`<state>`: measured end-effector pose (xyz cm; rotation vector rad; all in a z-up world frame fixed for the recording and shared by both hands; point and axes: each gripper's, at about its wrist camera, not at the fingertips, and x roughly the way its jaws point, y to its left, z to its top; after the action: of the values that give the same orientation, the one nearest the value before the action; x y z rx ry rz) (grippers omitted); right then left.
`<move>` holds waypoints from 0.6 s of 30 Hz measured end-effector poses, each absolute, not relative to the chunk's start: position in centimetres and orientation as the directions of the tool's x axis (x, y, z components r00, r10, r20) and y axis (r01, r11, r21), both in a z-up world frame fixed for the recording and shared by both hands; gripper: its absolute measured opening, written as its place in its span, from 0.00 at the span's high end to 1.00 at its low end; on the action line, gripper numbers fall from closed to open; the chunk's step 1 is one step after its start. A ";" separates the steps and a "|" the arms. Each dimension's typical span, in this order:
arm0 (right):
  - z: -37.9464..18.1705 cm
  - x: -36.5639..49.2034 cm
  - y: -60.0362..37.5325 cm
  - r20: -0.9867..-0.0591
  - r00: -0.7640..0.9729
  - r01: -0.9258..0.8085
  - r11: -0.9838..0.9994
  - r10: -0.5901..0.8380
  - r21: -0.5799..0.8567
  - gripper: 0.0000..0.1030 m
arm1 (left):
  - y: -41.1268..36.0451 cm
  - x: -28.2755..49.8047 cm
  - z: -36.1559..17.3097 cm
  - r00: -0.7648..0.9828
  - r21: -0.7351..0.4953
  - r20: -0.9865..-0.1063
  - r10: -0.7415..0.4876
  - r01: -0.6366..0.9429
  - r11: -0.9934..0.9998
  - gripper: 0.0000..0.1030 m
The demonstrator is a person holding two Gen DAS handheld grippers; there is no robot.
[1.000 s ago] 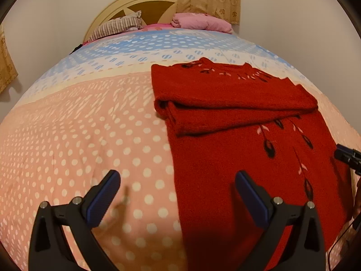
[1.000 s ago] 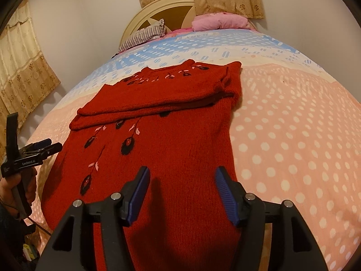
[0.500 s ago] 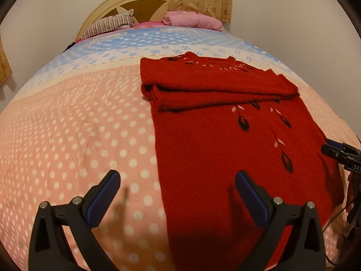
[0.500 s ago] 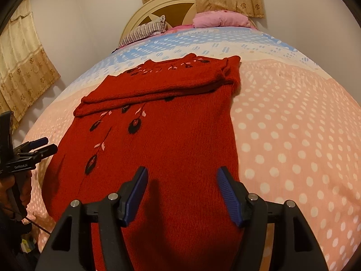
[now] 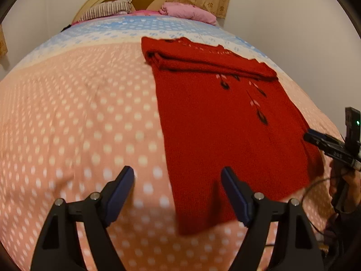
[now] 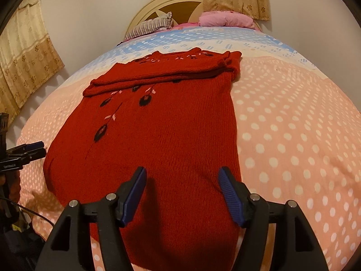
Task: Fold small clothes
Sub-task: 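Reach the left tool to the sweater hem and close on it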
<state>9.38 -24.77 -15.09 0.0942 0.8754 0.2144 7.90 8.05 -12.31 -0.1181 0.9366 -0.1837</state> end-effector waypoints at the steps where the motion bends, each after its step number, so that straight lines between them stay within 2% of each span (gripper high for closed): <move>1: -15.1 9.2 -24.7 -0.749 0.623 -0.151 0.975 0.224 0.165 0.34 | 8.0 7.4 -12.6 0.569 -0.189 -0.794 -0.215 0.107 0.976 0.26; 5: -15.1 8.6 -24.9 -0.744 0.629 -0.153 0.974 0.225 0.166 0.33 | 8.0 5.8 -13.5 0.527 -0.251 -0.806 -0.270 0.109 0.962 0.37; 9: -15.2 7.8 -25.0 -0.751 0.620 -0.155 0.974 0.225 0.164 0.32 | 7.7 5.4 -14.7 0.487 -0.286 -0.819 -0.303 0.113 0.952 0.39; 12: -15.4 7.1 -25.1 -0.756 0.616 -0.159 0.975 0.222 0.156 0.31 | 7.6 5.5 -15.2 0.464 -0.321 -0.820 -0.335 0.111 0.941 0.49; 18: -15.4 6.0 -25.8 -0.756 0.608 -0.157 0.970 0.242 0.184 0.31 | 7.6 6.0 -16.1 0.441 -0.370 -0.816 -0.374 0.099 0.924 0.50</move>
<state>5.97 -25.83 -15.43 0.1027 0.8881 0.2314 5.97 7.57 -16.13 -0.2859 1.0782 -0.2985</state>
